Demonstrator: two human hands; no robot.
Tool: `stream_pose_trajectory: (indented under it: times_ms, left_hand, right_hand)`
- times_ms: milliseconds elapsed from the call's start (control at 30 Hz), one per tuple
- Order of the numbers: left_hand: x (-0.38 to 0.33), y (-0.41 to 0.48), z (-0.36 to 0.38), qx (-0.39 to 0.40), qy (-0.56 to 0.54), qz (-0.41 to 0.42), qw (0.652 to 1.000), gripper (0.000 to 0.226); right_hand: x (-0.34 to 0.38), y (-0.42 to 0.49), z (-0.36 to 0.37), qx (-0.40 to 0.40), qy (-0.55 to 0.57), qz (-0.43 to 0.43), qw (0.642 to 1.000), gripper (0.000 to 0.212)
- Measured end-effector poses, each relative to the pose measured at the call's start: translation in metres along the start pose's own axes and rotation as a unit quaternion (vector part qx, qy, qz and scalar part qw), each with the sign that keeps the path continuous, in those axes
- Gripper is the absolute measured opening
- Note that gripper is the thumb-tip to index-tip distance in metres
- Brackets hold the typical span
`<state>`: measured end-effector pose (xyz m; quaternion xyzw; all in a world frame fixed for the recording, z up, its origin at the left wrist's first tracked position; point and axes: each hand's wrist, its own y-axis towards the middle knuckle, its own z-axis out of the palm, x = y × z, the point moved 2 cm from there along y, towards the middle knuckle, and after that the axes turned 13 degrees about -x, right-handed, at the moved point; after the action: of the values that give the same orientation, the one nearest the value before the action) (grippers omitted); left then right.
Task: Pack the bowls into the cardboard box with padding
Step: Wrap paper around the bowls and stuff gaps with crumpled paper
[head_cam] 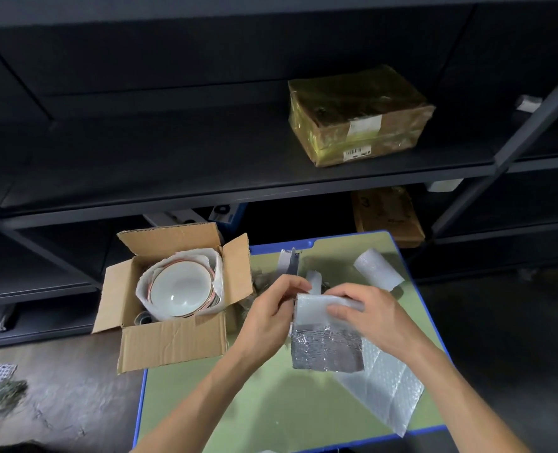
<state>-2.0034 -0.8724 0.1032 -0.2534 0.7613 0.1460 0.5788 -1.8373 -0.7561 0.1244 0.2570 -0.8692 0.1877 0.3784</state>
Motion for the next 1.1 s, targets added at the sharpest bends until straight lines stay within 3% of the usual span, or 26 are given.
stream_pose_trajectory:
  times_ms: [100, 233, 400, 633, 967, 1100]
  left_hand:
    - [-0.001, -0.002, 0.000, -0.004, 0.012, 0.004, 1.000, 0.013]
    - [0.000, -0.006, 0.004, 0.037, 0.024, 0.002, 0.999, 0.024]
    - [0.002, -0.005, -0.001, 0.006, 0.001, -0.005, 1.000, 0.029]
    - [0.003, -0.011, -0.003, 0.023, -0.023, -0.038, 0.999, 0.033]
    - [-0.003, -0.016, -0.022, -0.004, -0.050, -0.047, 0.998, 0.030]
    - [0.002, -0.017, -0.034, -0.024, -0.056, -0.071, 0.996, 0.035]
  right_hand:
    - [0.003, -0.001, -0.001, 0.000, 0.007, -0.007, 1.000, 0.008]
    - [0.007, -0.003, -0.001, 0.003, 0.023, -0.010, 1.000, 0.006]
    - [0.006, -0.009, 0.000, 0.023, 0.032, 0.005, 0.999, 0.025]
    - [0.007, -0.012, 0.006, -0.004, 0.029, -0.019, 0.999, 0.013]
    - [0.018, -0.011, 0.015, 0.006, 0.053, -0.034, 0.998, 0.031]
    - [0.028, -0.014, 0.020, 0.053, 0.082, -0.053, 0.994, 0.034]
